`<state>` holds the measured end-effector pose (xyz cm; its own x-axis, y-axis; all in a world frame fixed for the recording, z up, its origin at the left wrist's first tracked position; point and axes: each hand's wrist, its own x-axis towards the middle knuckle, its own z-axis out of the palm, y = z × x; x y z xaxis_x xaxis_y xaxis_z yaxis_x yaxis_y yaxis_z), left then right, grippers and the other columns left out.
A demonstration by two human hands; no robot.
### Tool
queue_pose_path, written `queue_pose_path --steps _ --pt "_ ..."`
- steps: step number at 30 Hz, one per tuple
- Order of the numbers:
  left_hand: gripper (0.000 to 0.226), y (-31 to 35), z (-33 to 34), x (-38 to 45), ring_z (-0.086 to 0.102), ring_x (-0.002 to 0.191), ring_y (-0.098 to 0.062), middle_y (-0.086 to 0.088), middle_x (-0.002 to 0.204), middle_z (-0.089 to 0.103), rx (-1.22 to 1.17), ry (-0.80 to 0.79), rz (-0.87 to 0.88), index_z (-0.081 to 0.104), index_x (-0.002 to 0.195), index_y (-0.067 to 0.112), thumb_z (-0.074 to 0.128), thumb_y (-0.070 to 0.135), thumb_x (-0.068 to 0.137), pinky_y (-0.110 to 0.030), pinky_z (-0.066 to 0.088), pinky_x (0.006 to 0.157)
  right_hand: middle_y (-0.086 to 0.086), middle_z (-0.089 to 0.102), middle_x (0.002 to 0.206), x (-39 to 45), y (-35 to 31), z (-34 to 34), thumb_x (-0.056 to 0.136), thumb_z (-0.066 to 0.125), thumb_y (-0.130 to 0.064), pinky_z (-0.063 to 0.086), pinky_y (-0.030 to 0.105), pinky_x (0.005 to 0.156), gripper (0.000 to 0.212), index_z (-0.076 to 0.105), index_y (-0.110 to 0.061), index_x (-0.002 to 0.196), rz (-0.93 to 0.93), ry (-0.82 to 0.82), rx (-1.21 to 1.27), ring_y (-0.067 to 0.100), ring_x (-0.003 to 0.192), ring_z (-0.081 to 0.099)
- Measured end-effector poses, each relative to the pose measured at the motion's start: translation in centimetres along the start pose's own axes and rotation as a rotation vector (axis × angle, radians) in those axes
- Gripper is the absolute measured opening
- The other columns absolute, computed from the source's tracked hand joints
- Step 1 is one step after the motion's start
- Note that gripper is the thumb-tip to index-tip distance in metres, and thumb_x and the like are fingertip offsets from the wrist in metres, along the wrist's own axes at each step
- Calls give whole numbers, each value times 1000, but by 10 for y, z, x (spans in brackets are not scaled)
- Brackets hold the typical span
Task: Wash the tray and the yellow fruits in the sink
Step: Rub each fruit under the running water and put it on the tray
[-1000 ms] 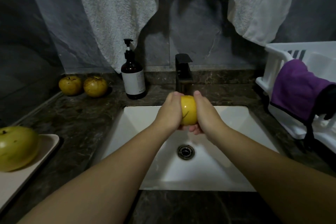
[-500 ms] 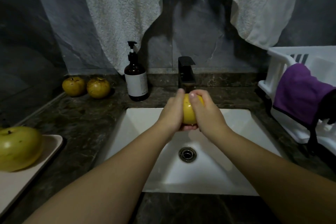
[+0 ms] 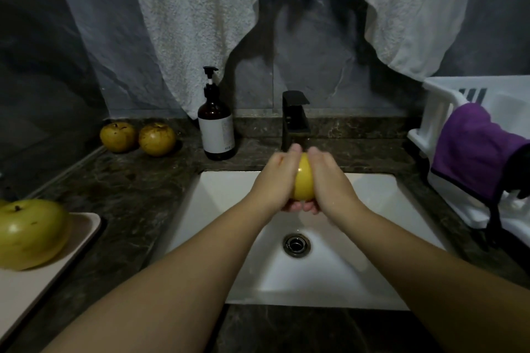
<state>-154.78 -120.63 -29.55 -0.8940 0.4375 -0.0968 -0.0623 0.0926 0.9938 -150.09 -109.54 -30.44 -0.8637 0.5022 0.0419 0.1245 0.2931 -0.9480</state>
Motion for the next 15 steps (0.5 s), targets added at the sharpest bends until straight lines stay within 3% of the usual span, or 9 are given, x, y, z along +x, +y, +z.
queue_pose_path --steps 2,4,7,9,10,13,15 --pt "59 4 -2 -1 72 56 -22 -13 97 71 -184 -25 -234 63 116 28 45 79 92 -26 51 44 -9 59 111 -4 0 -2 78 30 -83 47 30 63 62 45 -44 125 -288 39 -244 11 89 62" --pt "70 2 -6 1 70 56 -20 -12 95 70 -172 -87 -267 66 120 27 53 85 83 -23 50 43 -14 56 112 -4 0 -1 77 33 -83 46 31 69 59 46 -48 122 -346 25 -246 9 97 58" --pt "76 -1 -8 -1 72 68 -19 -11 103 70 -134 -119 -172 65 124 28 62 84 73 -26 53 50 -6 60 109 1 -3 3 95 40 -69 47 35 76 32 53 -44 108 -137 -51 65 15 99 60" --pt "67 -2 -6 -1 73 81 -23 -13 115 70 -133 -97 -158 60 124 29 64 79 80 -30 56 56 3 61 108 5 -5 5 102 38 -60 47 38 81 30 57 -36 107 101 -51 229 20 98 59" --pt "61 -2 -4 -1 72 83 -25 -15 118 70 -139 -83 -170 60 122 29 63 76 84 -31 57 58 4 61 109 5 -4 8 103 36 -57 46 38 81 32 56 -33 109 119 -22 208 20 98 59" --pt "54 -6 2 -1 73 80 -23 -11 108 74 -39 -82 -186 64 117 27 55 71 88 -32 58 62 -13 57 119 1 4 13 101 31 -54 42 26 79 38 56 -41 126 -250 70 -97 8 107 55" --pt "58 -6 7 -3 72 76 -21 -9 103 74 32 -96 -136 62 121 25 55 70 86 -32 57 62 -22 63 114 0 1 8 97 31 -55 41 21 82 41 64 -43 119 -340 96 -61 1 106 57"
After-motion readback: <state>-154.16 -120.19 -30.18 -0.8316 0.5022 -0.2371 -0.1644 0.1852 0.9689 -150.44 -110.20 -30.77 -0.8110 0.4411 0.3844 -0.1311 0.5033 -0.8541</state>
